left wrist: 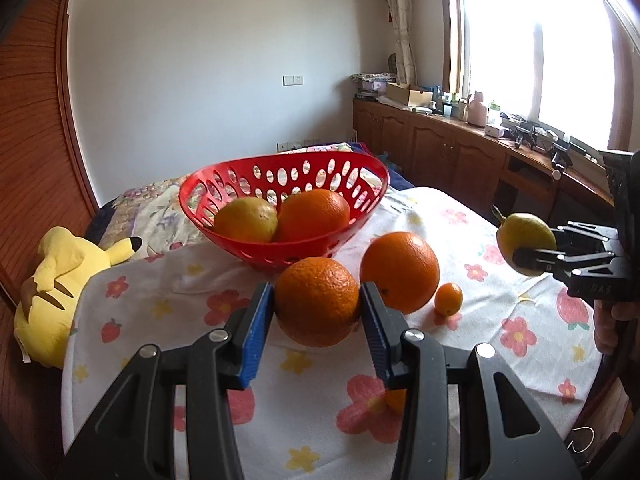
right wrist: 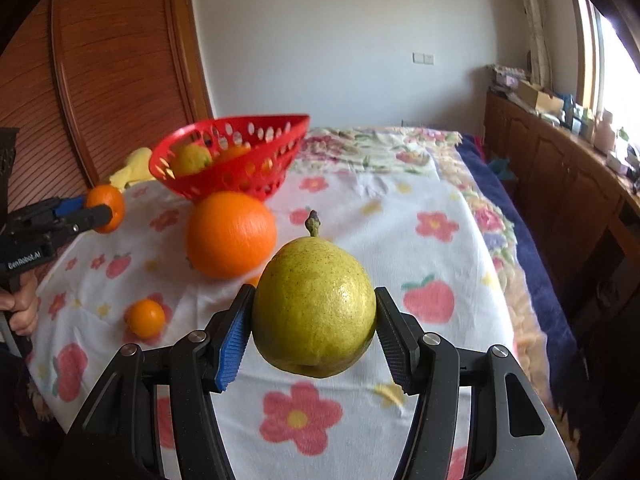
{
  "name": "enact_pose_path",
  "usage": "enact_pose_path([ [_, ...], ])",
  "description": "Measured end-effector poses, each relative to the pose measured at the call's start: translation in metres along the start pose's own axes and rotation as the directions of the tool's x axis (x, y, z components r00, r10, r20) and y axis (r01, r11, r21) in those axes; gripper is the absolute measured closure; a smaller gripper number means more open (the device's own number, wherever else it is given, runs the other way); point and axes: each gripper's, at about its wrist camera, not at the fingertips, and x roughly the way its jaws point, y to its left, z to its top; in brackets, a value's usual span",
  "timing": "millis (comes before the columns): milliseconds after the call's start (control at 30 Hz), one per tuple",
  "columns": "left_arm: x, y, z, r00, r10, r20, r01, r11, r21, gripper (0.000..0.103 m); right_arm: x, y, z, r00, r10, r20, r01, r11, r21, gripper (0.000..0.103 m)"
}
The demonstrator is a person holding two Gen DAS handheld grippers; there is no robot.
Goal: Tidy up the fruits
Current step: 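Carry the orange and pear over the red basket and open both tools to drop them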
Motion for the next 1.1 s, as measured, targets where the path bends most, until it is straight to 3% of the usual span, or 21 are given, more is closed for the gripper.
enact_pose_path([
  [567, 0.004, 0.02, 0.027, 0.999, 0.027, 0.036, -0.027, 1.0, -0.008, 0.06, 0.007, 0.037, 0.078, 0.995, 0.051, 0.086, -0.04, 0.992, -0.12, 0.043],
  [1100, 0.064, 0.036, 0.065, 1.0, 0.029, 0.007, -0.029, 1.0, -0.003, 0.06, 0.093, 0.061, 0.139, 0.992, 0.116, 0.044, -0.103, 0.966, -0.238, 0.043],
])
